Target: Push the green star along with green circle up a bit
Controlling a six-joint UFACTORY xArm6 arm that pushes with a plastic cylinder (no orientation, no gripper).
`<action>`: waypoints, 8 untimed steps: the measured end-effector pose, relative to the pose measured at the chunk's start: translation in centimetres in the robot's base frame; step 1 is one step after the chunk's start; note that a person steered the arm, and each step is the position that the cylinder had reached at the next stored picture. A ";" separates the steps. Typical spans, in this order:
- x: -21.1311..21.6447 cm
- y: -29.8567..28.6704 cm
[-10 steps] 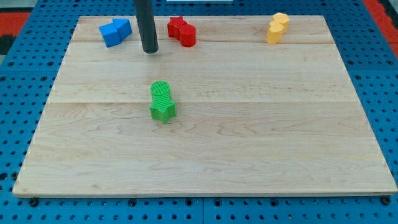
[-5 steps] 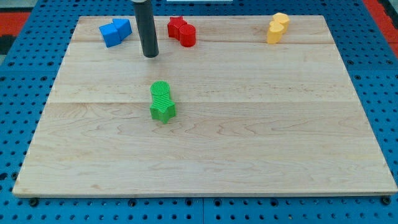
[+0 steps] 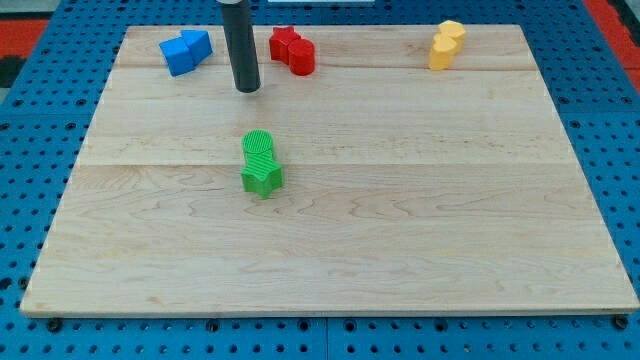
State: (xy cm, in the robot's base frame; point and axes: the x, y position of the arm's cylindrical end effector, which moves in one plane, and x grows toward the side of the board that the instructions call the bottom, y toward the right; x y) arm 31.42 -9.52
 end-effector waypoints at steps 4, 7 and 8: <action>6.2 0.5; 19.8 1.8; 15.9 1.5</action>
